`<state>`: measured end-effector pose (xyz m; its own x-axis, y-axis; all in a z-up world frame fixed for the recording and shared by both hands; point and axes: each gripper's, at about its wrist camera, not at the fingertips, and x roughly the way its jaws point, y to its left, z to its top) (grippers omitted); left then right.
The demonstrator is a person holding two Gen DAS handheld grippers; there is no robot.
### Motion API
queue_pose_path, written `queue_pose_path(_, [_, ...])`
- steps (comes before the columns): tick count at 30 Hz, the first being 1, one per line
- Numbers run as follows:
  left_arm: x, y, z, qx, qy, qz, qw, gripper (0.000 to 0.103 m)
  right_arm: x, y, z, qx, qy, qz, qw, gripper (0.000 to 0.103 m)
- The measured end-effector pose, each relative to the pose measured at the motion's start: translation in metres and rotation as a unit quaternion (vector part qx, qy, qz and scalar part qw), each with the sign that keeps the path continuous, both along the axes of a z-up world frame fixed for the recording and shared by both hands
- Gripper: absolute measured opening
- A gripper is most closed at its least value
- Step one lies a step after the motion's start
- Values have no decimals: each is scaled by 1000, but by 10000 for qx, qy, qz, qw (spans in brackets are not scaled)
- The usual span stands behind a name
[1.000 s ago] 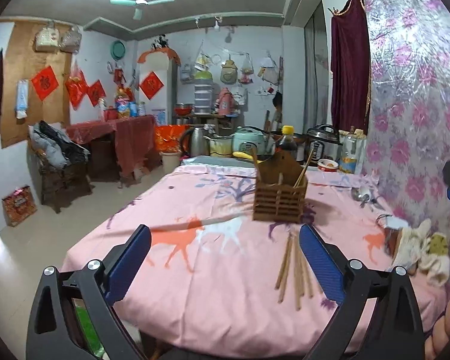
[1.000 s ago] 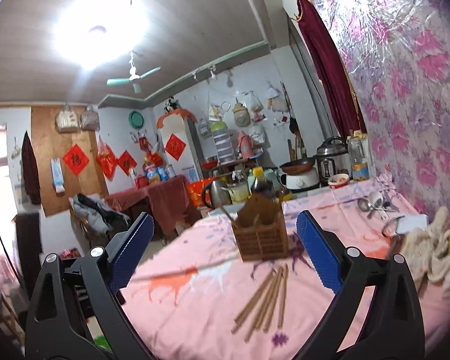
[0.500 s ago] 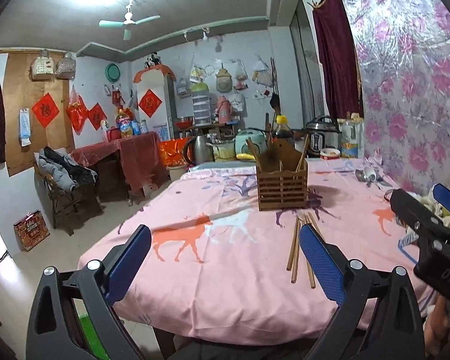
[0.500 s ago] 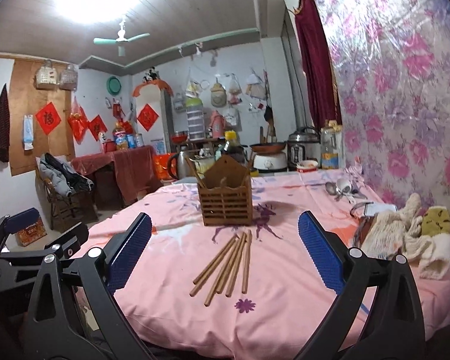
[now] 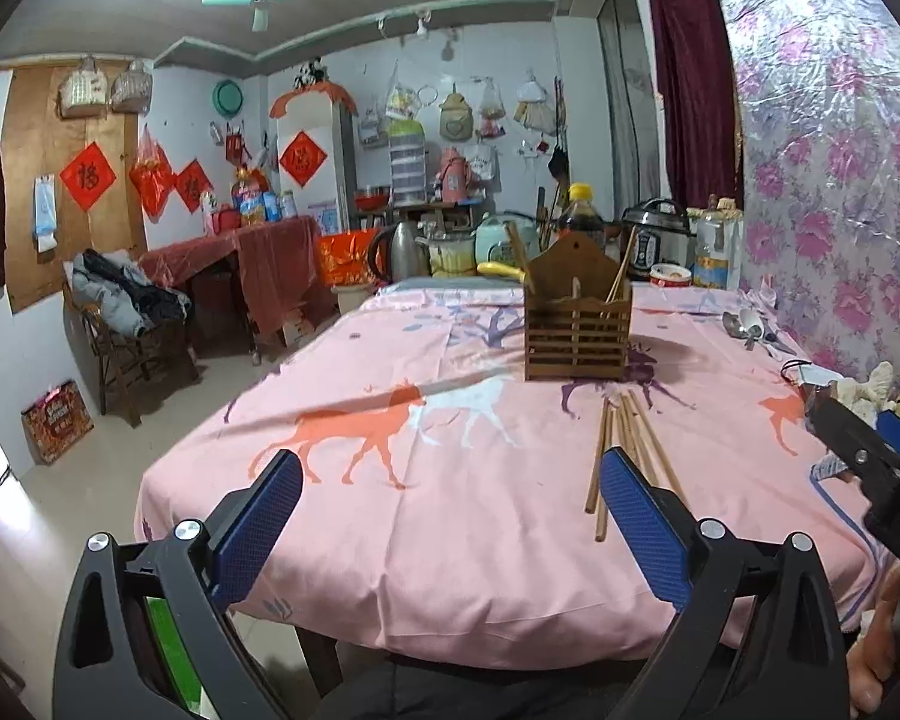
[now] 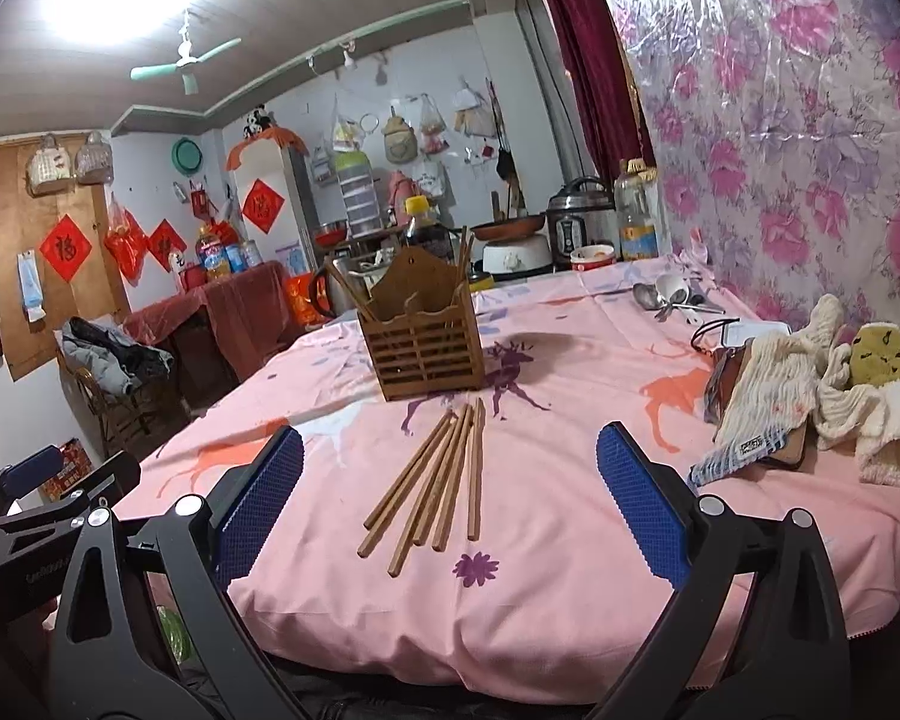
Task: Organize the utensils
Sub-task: 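Move both open tools back toward the remaining chopsticks on the sheet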
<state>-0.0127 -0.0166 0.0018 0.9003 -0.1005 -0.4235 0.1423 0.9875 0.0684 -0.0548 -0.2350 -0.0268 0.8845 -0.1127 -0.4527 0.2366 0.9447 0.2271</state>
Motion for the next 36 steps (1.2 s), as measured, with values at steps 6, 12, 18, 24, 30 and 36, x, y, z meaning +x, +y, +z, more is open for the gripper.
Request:
queue_pose_path(6, [49,25,-35,-220,898,277,9953,97,12,-5,-29,-877,350,-460,9945,95])
queue_pose_path(12, [72,22,-71,-160,1528,47,9881,97,27,-19,-62,-551,864,-294,9943,94])
queue_pose_path(18, [90,0,-93,-73,1801,-426,9827,97,32,-28,-81,-172,1180,-253,9925,94])
queue_pose_path(24, [110,-43,-110,557,1713,-770,9806,95,27,-37,-78,-27,1079,-436,9932,94])
queue_pose_path(30, [130,-72,-125,819,1921,-1161,9710,82,27,-39,-77,-14,1005,-423,9940,94])
queue_pose_path(36, [143,-92,-126,845,2008,-1347,9666,64,27,-48,-81,149,1057,-465,9932,94])
